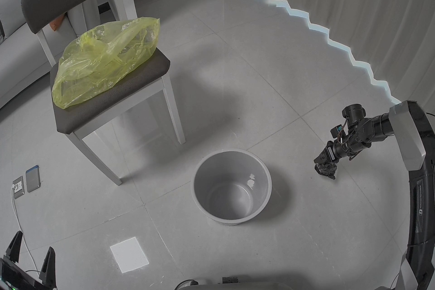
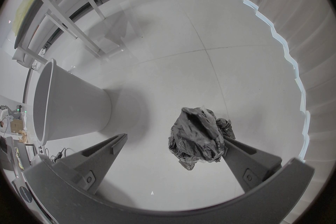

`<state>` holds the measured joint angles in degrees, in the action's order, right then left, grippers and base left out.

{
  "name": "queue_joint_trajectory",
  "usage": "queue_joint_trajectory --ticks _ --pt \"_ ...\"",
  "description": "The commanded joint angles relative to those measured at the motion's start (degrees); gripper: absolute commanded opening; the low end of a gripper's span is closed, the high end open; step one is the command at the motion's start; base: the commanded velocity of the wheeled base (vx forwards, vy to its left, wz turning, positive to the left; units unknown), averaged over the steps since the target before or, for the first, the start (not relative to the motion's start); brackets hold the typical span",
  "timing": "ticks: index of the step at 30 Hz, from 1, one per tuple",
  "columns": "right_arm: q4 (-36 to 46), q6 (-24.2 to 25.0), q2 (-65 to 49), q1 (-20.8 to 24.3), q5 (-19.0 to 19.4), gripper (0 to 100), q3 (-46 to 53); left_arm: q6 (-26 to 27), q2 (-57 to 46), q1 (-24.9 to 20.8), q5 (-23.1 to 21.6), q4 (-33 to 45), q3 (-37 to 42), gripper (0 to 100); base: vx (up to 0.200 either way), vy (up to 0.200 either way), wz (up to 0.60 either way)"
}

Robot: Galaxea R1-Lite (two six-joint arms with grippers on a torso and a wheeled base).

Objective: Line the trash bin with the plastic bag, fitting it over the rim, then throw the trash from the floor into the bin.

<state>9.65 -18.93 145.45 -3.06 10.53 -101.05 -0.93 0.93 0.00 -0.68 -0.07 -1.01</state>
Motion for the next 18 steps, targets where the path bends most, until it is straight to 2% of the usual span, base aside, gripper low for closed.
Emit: queue_joint_trajectory --ticks 1,9,10,12,18 --pt "-0.1 -0.1 -1.3 0.1 0.0 100 0.9 0.0 -0.9 0.0 0.0 0.0 1.0 100 0.0 0.0 0.0" --pt "-2.5 -0.1 -2.2 0.4 -0.6 100 3.8 0.0 -0.9 0.0 0.0 0.0 1.0 100 0.0 0.0 0.0" --pt "-7.5 -0.2 -2.0 0.4 -1.6 100 5.9 0.0 -0.9 0.0 0.0 0.0 1.0 100 0.0 0.0 0.0" --pt "-10.4 -0.3 -1.9 0.5 -2.0 100 7.1 0.0 -0.9 0.0 0.0 0.0 1.0 100 0.0 0.0 0.0" --pt "-11.9 -1.7 -2.2 1.0 -2.3 100 9.3 0.0 -0.9 0.0 0.0 0.0 1.0 100 0.0 0.0 0.0"
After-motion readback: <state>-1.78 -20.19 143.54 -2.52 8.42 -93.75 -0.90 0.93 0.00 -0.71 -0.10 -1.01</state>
